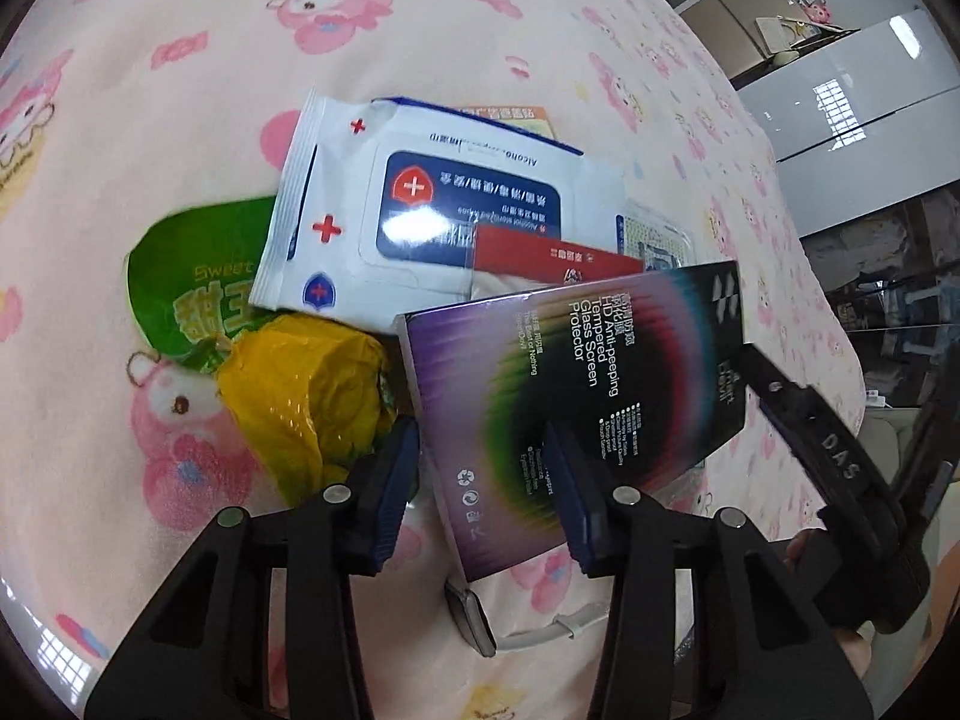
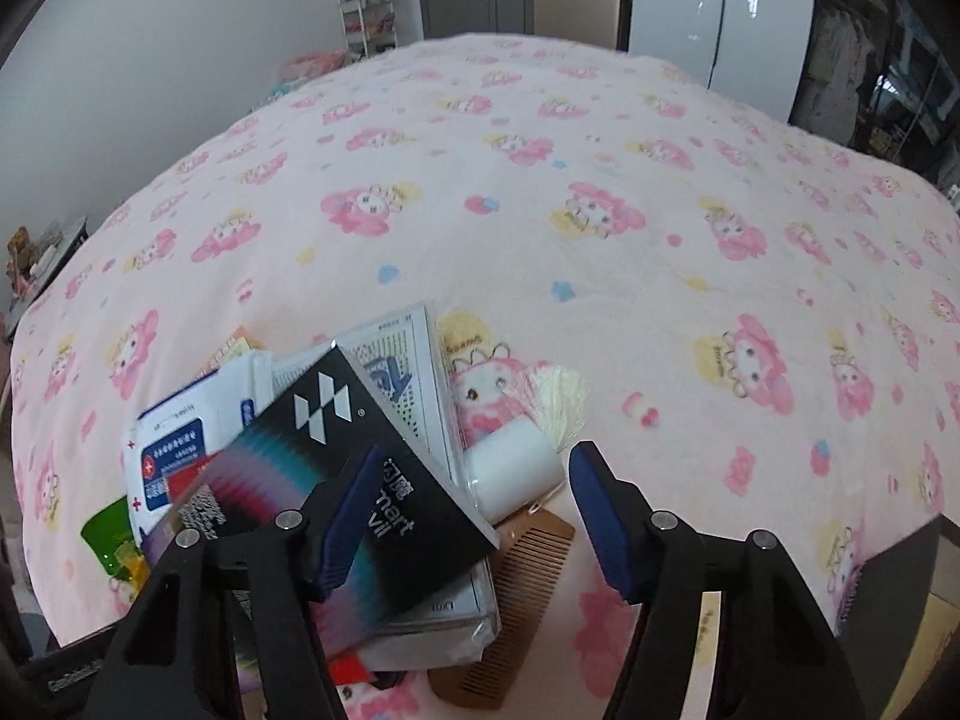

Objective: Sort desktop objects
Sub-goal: 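Grasp the black Smart Devil box with the right tool and lift, then carry the Smart Devil box with the right tool toward the black shoebox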

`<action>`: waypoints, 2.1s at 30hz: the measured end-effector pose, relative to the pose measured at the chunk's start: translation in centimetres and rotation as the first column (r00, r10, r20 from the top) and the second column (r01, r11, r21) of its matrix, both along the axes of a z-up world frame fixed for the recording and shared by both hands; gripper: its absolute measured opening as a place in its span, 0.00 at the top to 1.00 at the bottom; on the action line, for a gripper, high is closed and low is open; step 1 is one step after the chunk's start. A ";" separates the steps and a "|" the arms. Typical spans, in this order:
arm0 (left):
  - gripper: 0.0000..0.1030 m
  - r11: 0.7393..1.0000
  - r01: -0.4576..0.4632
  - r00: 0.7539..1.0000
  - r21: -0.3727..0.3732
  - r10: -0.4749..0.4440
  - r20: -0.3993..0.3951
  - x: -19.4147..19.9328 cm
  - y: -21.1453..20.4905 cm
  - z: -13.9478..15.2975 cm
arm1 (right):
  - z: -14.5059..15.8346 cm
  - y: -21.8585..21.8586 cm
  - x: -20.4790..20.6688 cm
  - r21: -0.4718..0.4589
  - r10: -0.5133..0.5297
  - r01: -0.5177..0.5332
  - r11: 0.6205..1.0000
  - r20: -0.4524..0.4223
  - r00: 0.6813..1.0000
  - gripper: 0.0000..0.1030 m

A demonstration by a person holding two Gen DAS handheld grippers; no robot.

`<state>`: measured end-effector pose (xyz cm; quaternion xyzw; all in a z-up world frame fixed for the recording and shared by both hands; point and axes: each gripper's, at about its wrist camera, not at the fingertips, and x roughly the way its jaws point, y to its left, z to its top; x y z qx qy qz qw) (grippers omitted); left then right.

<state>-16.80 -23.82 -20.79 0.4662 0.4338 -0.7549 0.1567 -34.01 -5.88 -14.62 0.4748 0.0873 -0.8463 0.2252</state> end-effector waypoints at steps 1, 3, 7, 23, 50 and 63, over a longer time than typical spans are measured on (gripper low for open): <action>0.57 1.000 0.002 1.000 -0.012 -0.002 -0.001 -0.1 0.0 0.1 | -0.5 0.0 -0.1 -0.017 0.011 -0.010 1.000 0.023 1.000 0.42; 0.57 1.000 0.003 1.000 -0.020 -0.003 0.001 -0.2 -0.1 0.1 | -1.0 0.1 0.2 -0.067 0.039 -0.034 0.997 0.072 0.997 0.45; 0.57 1.000 -0.005 1.000 -0.030 0.005 0.013 0.3 -0.2 0.3 | -0.9 0.3 2.1 -0.062 0.082 -0.077 0.995 0.071 0.994 0.48; 0.58 0.998 0.020 0.999 -0.054 -0.019 0.027 0.3 1.0 0.5 | -1.0 6.6 9.9 -0.051 0.082 -0.075 0.996 0.159 0.984 0.53; 0.48 0.923 0.381 0.924 -0.053 -0.377 0.064 -1.3 9.2 0.6 | -0.3 12.7 15.6 -0.049 -0.070 0.078 0.996 0.154 0.986 0.52; 0.46 0.890 0.455 0.885 -0.030 -0.448 0.126 -1.4 11.8 -0.9 | -4.2 17.2 16.3 -0.098 -0.153 0.184 0.978 0.261 0.953 0.51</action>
